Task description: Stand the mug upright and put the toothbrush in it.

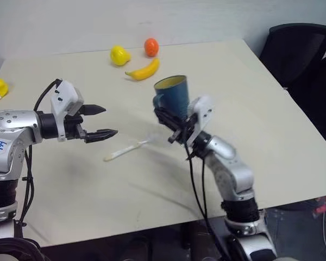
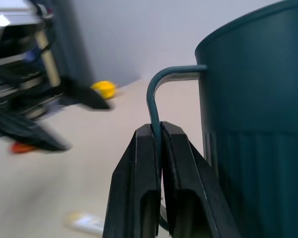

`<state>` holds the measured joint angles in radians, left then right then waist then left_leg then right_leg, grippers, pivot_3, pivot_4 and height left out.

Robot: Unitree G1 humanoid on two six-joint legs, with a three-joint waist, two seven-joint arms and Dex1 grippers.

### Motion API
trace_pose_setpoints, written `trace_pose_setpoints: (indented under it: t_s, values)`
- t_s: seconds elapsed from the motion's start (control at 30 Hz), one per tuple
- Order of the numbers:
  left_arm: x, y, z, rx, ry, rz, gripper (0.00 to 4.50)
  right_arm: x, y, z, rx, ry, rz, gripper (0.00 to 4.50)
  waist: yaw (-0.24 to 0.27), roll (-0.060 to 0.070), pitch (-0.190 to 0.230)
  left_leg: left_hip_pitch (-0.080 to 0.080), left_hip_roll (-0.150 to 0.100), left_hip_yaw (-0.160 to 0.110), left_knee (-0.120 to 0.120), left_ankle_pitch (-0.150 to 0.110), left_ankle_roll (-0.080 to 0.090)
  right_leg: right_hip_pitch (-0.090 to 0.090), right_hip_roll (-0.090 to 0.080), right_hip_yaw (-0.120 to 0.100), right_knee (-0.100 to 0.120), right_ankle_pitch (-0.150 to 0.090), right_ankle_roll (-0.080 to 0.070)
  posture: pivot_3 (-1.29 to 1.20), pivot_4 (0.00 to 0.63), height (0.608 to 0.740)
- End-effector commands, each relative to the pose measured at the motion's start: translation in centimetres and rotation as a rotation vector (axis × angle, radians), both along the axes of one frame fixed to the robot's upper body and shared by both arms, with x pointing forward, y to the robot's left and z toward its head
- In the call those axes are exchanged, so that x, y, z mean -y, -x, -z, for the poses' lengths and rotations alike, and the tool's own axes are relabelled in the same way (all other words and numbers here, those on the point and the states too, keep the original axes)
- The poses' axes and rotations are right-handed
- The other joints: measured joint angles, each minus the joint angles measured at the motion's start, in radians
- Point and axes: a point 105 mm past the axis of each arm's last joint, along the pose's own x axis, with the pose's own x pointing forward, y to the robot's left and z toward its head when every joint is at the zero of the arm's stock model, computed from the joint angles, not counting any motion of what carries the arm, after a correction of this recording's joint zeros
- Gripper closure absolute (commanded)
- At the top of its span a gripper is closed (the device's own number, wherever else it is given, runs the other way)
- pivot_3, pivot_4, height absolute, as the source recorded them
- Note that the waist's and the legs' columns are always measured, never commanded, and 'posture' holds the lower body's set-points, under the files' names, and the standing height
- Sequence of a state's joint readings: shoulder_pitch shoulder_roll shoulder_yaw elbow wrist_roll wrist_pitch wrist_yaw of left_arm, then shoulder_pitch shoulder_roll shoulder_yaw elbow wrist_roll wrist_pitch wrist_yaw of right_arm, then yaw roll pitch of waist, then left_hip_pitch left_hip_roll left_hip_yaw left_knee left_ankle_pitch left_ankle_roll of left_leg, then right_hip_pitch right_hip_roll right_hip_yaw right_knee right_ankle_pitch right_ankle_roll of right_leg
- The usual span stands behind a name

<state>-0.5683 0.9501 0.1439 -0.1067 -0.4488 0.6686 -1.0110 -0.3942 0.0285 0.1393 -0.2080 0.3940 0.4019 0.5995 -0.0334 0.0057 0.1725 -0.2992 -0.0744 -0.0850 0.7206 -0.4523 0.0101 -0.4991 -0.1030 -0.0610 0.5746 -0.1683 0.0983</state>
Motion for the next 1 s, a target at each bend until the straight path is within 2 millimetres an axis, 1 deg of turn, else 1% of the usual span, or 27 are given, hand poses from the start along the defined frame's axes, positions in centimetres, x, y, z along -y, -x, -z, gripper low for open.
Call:
trace_pose_setpoints:
  t_s: [0.03,0.17,0.23,0.3,0.47,0.53,0.6,0.77,0.8,0.9,0.97,1.0]
  values:
    - [0.5,1.0,-1.3,0.034,-0.036,0.055,0.0,-0.5,1.8,-0.1,0.035,-0.01,-0.109,4.48,-0.01,0.0,0.0,0.001,0.0,0.0,0.0,0.0,0.0,0.0,0.0,0.0,0.0,0.0,0.0,0.0,0.15,0.74]
    - [1.1,1.7,-1.3,0.001,-0.06,0.122,0.0,-1.9,4.3,2.0,-0.027,0.001,-0.291,4.48,-0.023,0.0,0.0,0.002,0.002,0.0,-0.001,0.0,0.0,0.0,0.001,0.0,0.0,0.0,-0.001,0.0,0.15,0.74]
    - [1.2,1.7,-1.6,-0.001,-0.073,0.14,0.0,-2.4,4.9,2.8,-0.066,-0.004,-0.344,4.48,-0.025,0.0,0.0,0.002,0.003,0.0,-0.002,0.0,0.0,-0.001,0.001,0.0,0.001,-0.001,-0.001,0.0,0.15,0.74]
    - [1.2,1.4,-1.9,0.002,-0.082,0.142,0.0,-2.7,5.1,3.9,-0.093,0.005,-0.361,4.48,-0.026,0.0,0.0,0.002,0.003,0.0,-0.002,0.0,0.0,-0.001,0.001,0.001,0.001,-0.001,-0.001,0.0,0.15,0.74]
    - [1.5,1.2,-2.2,-0.005,-0.098,0.158,0.0,-2.8,4.8,6.4,-0.142,0.022,-0.344,4.48,-0.023,0.0,0.0,0.003,0.002,0.0,-0.002,0.0,0.0,-0.001,0.001,0.001,0.001,-0.001,-0.001,0.0,0.15,0.74]
    - [1.6,1.2,-2.1,-0.011,-0.11,0.174,0.0,-2.6,4.8,7.5,-0.152,0.052,-0.343,3.96,-0.021,0.0,0.0,0.003,0.002,0.0,-0.002,0.0,0.0,0.0,0.001,0.001,0.001,-0.001,-0.001,0.0,0.15,0.74]
    - [1.7,1.2,-2.2,-0.012,-0.112,0.178,0.0,-2.1,5.1,8.2,-0.165,0.066,-0.35,3.44,-0.019,0.0,0.0,0.003,0.002,0.0,-0.002,0.0,0.0,0.0,0.001,0.001,0.001,-0.001,-0.001,0.0,0.15,0.74]
    - [1.6,0.8,-2.1,-0.021,-0.123,0.19,0.0,0.4,6.4,9.0,-0.17,0.15,-0.371,1.89,-0.02,0.0,0.0,0.003,0.002,0.0,-0.001,0.0,0.0,-0.001,0.0,0.001,0.001,-0.001,-0.001,0.0,0.15,0.74]
    - [1.5,0.7,-2.0,-0.022,-0.126,0.193,0.0,0.7,6.5,9.0,-0.169,0.164,-0.37,1.63,-0.019,0.0,0.0,0.003,0.002,0.0,-0.001,0.0,0.0,-0.001,0.0,0.001,0.001,-0.001,-0.001,0.0,0.15,0.74]
    - [1.5,0.6,-1.9,-0.024,-0.124,0.211,0.0,2.3,6.6,9.1,-0.149,0.264,-0.326,0.67,-0.016,0.0,0.0,0.002,0.002,0.0,-0.001,0.0,0.0,-0.001,0.0,0.001,0.001,-0.001,-0.001,0.0,0.15,0.74]
    - [1.5,0.5,-1.7,-0.029,-0.124,0.225,0.0,3.2,7.0,9.1,-0.152,0.314,-0.323,0.67,-0.011,0.0,0.0,0.002,0.002,0.0,-0.001,0.0,0.0,-0.001,0.0,0.001,0.001,-0.001,-0.001,0.0,0.15,0.74]
    - [1.3,0.6,-1.5,-0.036,-0.137,0.238,0.0,4.0,7.2,9.0,-0.142,0.364,-0.312,0.67,-0.005,0.0,0.0,0.002,0.002,0.0,-0.001,-0.001,0.0,-0.001,0.0,0.001,0.001,0.0,-0.001,0.0,0.15,0.74]
